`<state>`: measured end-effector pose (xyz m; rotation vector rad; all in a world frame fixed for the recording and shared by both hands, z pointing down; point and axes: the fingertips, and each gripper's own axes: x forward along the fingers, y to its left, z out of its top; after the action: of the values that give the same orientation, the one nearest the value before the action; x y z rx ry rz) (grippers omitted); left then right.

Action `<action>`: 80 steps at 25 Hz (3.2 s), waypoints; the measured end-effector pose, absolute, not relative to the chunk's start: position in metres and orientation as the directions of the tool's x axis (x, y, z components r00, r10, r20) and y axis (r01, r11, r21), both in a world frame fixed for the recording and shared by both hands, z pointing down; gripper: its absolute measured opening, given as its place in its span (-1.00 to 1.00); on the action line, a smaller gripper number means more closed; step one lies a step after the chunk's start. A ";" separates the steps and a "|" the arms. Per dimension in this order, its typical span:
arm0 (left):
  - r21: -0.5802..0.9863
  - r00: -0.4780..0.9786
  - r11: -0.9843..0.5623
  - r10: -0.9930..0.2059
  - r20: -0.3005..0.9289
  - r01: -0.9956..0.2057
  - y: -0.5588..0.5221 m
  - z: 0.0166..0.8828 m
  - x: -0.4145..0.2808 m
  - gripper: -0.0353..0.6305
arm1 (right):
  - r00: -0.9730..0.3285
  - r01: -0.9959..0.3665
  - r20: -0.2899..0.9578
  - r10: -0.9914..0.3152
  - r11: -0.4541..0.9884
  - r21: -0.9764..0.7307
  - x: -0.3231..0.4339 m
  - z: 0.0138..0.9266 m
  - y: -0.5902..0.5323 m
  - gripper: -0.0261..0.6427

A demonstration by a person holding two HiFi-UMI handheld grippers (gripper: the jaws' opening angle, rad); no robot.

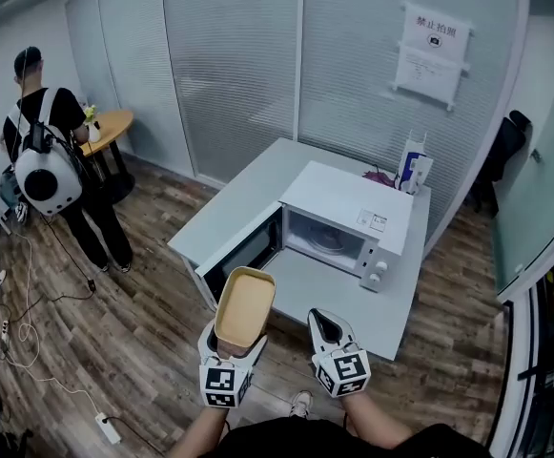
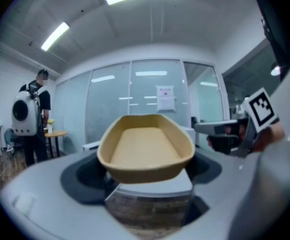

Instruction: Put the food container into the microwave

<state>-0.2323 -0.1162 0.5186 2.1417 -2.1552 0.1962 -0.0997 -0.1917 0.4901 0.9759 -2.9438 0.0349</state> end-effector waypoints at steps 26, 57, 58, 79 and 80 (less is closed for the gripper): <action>0.013 0.082 -0.082 -0.949 0.304 -0.997 -0.269 0.573 -0.189 0.57 | -0.749 -0.662 0.072 -0.658 0.744 -0.089 -0.042 0.525 -0.323 -0.90; 0.057 0.392 -0.404 -0.831 0.395 -0.913 -0.392 0.648 -0.201 0.57 | -0.476 -0.867 0.218 -0.852 0.497 0.047 -0.079 0.582 -0.396 -0.90; 0.059 0.397 -0.408 -0.830 0.393 -0.911 -0.395 0.649 -0.199 0.57 | -0.476 -0.867 0.221 -0.852 0.496 0.047 -0.078 0.582 -0.397 -0.90; 0.037 0.329 -0.349 -0.837 0.436 -0.936 -0.481 0.679 -0.169 0.57 | -0.522 -0.841 0.272 -0.809 0.541 -0.004 -0.067 0.618 -0.440 -0.90; 0.036 0.325 -0.345 -0.837 0.441 -0.938 -0.485 0.683 -0.168 0.57 | -0.523 -0.840 0.275 -0.807 0.543 -0.004 -0.068 0.621 -0.440 -0.90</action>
<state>-0.1683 -0.4847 0.6829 2.3089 -1.5968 0.5055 -0.0680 -0.4404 0.6215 1.3816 -2.5403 0.1992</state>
